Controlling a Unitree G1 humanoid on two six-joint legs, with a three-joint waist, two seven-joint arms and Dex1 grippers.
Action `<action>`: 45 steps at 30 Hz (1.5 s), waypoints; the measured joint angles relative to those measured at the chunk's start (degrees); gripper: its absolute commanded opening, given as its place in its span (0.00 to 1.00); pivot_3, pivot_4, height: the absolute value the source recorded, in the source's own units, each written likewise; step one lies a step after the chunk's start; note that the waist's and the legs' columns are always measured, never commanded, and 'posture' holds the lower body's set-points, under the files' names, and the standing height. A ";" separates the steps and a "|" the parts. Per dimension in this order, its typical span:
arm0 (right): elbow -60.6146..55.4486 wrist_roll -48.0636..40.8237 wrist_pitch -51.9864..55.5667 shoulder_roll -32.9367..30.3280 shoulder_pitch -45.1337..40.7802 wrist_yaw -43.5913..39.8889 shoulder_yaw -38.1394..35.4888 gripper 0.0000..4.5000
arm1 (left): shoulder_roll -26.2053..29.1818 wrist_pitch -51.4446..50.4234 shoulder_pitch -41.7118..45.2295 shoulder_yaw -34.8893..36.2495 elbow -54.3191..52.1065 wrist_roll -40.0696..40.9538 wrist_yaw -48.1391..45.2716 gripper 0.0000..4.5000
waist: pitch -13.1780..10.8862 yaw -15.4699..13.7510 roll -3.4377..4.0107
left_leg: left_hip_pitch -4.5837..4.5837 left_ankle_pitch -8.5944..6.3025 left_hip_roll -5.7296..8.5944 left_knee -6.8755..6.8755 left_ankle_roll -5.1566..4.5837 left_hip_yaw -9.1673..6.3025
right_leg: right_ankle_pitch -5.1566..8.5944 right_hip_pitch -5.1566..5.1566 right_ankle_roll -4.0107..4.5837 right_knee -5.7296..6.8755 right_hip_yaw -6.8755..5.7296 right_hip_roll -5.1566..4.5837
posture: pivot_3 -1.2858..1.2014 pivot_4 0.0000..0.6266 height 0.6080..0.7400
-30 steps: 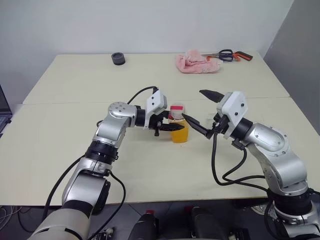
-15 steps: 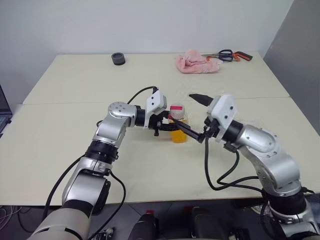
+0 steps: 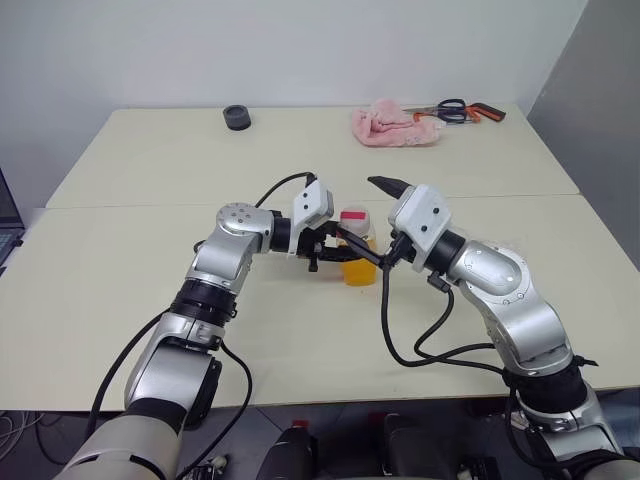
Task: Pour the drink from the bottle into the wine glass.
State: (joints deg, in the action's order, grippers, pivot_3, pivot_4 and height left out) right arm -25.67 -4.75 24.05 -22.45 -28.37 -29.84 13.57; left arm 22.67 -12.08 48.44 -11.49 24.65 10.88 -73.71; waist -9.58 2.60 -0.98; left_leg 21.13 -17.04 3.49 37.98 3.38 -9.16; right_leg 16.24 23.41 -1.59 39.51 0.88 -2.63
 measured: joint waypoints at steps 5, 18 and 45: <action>0.26 0.78 -0.10 0.02 0.14 -0.02 -0.01 1.00 | 0.00 -0.01 0.00 0.00 0.00 0.00 -0.04 0.38 | 0.00 0.00 0.00 | 0.00 0.00 0.00 0.00 0.00 0.00 | 0.00 0.00 0.00 0.00 0.00 0.00 | 0.52 0.24 1.00; 0.24 0.69 0.28 0.18 0.89 -0.05 -1.23 1.00 | 0.00 -0.03 0.00 0.00 -0.01 0.00 -0.19 0.38 | 0.00 0.00 0.00 | 0.00 0.00 0.00 0.00 0.00 0.00 | 0.00 0.00 0.00 0.00 0.00 0.00 | 0.52 0.24 1.00; -2.07 -1.79 1.54 -1.63 3.98 -0.67 -3.13 1.00 | 0.02 0.00 0.00 0.00 0.00 0.00 -0.32 0.38 | 0.00 0.00 0.00 | 0.00 0.00 0.00 0.00 0.00 0.01 | 0.00 0.00 0.00 0.01 0.00 0.00 | 0.52 0.24 1.00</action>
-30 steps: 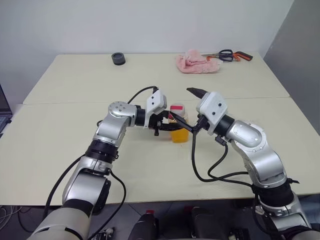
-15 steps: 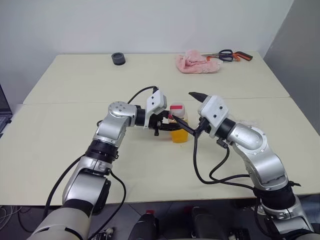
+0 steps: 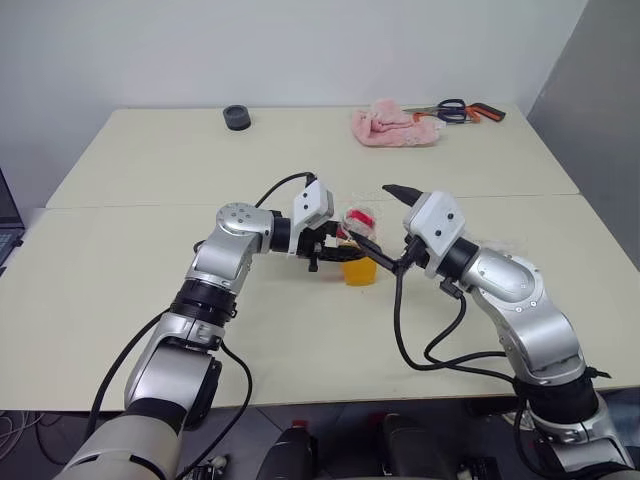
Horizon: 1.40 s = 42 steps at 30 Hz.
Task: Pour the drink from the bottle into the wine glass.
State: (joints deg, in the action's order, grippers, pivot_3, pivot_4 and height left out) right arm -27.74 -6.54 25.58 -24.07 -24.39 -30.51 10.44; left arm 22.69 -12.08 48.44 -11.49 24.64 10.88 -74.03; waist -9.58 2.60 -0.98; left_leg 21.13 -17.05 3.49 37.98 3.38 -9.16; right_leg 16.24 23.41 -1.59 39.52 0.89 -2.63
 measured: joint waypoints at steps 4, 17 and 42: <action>-0.30 -0.83 0.05 0.00 0.37 -0.63 -0.02 1.00 | 0.02 0.02 0.00 0.00 0.00 0.00 -0.07 0.38 | 0.00 0.00 0.00 | 0.00 0.00 0.00 0.00 0.00 0.00 | 0.00 0.00 0.00 0.00 0.00 0.00 | 0.52 0.24 1.00; -2.47 -4.01 1.01 -0.04 0.70 -3.57 0.07 1.00 | 0.11 1.08 0.57 0.01 1.38 -0.03 0.28 0.38 | 0.00 0.00 0.00 | 0.00 0.00 0.00 0.00 0.00 -0.01 | 0.00 0.00 0.00 0.00 -0.01 0.00 | 0.52 0.24 1.00; -3.30 -13.64 6.61 -4.14 -1.55 -11.16 -0.09 1.00 | 8.87 4.03 1.44 5.67 9.29 -0.75 4.95 0.38 | 0.00 0.25 0.00 | -0.01 0.00 -0.03 -0.01 0.00 -0.04 | 0.00 0.01 0.00 0.00 -0.04 0.01 | 0.52 0.24 1.00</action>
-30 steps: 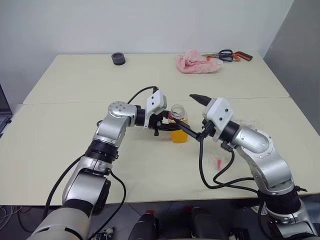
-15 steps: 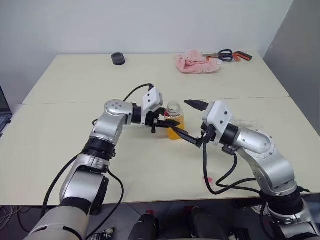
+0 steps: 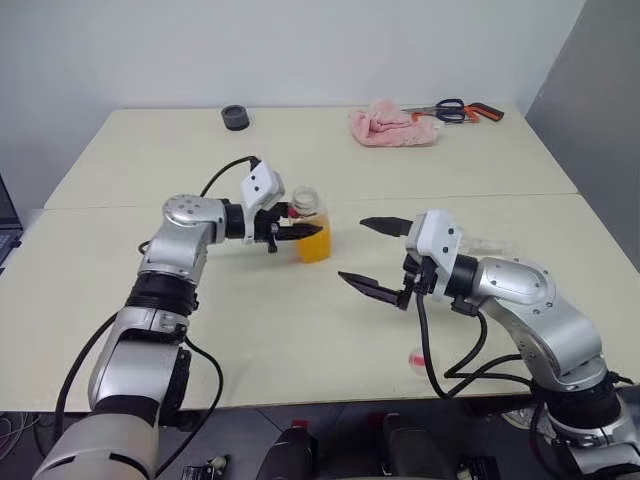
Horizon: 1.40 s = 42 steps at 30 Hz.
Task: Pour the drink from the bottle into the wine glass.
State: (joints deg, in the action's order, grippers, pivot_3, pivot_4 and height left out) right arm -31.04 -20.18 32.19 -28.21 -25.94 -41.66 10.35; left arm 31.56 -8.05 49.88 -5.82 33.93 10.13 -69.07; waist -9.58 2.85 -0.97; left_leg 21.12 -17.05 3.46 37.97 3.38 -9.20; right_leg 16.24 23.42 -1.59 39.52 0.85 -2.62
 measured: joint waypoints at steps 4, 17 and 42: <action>3.26 -0.76 -0.04 2.88 -4.68 -0.74 1.22 1.00 | 1.65 1.01 0.00 1.61 2.12 -0.26 2.97 0.38 | 0.00 0.27 0.00 | -0.03 0.00 -0.02 -0.02 0.00 -0.01 | 0.00 0.01 0.00 0.02 0.00 0.01 | 0.52 0.24 1.00; 17.10 0.79 -2.47 9.62 -12.10 -3.74 6.53 1.00 | 3.95 -4.62 -2.21 10.86 4.73 -0.37 21.85 0.38 | 0.01 0.43 -0.02 | 0.06 0.00 0.03 -0.03 0.01 -0.03 | -0.01 0.15 0.01 0.05 0.00 -0.05 | 0.52 0.24 1.00; 24.57 3.37 -3.87 16.52 -17.60 -6.14 8.99 1.00 | 5.80 -15.45 -4.01 17.45 2.95 1.39 37.92 0.81 | 0.04 0.60 -0.06 | 0.02 0.00 0.00 -0.01 0.02 0.03 | -0.04 0.41 0.07 0.44 0.05 -0.07 | 0.52 0.24 1.00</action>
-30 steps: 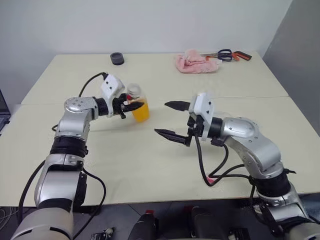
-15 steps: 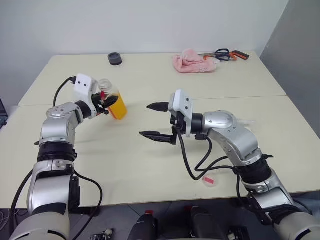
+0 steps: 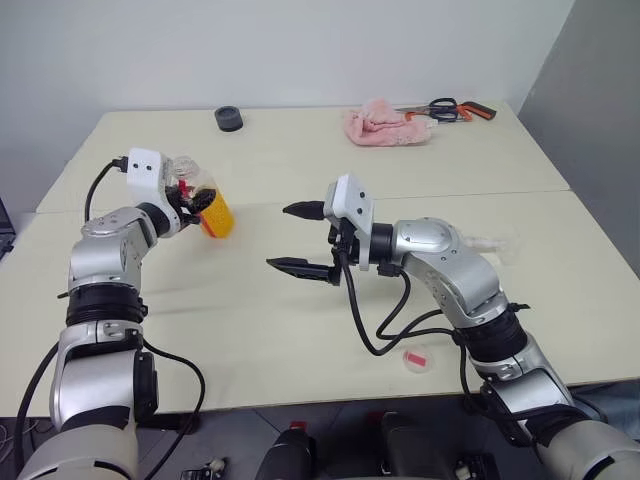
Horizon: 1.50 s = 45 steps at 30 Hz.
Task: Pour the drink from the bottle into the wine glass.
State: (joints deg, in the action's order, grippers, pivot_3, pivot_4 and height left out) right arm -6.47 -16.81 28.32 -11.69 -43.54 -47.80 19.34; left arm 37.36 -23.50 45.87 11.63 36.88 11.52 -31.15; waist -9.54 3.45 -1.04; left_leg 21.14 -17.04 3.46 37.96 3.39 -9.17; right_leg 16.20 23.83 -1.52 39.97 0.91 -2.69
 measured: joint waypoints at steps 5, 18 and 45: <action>-0.01 0.04 0.00 0.35 0.02 0.41 0.00 1.00 | 0.00 2.42 0.00 0.00 1.03 -0.49 0.71 1.00 | 0.01 -0.11 -0.01 | 0.05 0.00 0.02 0.01 0.00 0.00 | 0.00 0.02 0.01 -0.01 0.00 -0.05 | 0.52 0.24 1.00; -1.31 0.32 0.02 -0.81 2.36 1.28 -0.04 1.00 | -0.82 6.68 -4.18 -0.07 -1.04 -0.67 0.45 1.00 | 0.02 -0.13 -0.03 | 0.44 0.01 0.03 0.07 0.02 -0.05 | -0.04 0.34 0.06 -0.02 -0.03 -0.12 | 0.52 0.24 1.00; -16.30 4.44 -4.40 -13.75 22.09 6.88 -6.51 1.00 | -5.56 13.12 -38.36 5.69 -36.33 4.67 3.78 1.00 | 0.06 -0.90 -0.10 | 0.52 0.00 0.04 0.09 0.00 0.00 | -0.04 0.29 0.06 -0.14 0.00 -0.19 | 0.52 0.24 1.00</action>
State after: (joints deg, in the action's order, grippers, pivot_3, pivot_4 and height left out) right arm -22.77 -12.37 23.92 -25.45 -21.45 -40.93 12.83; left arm 31.80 -10.38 7.51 17.32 0.55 16.19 -27.37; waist -9.47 2.55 -1.14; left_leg 21.66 -17.04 3.49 38.05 3.39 -9.16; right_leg 16.16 24.13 -1.46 39.83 0.91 -2.87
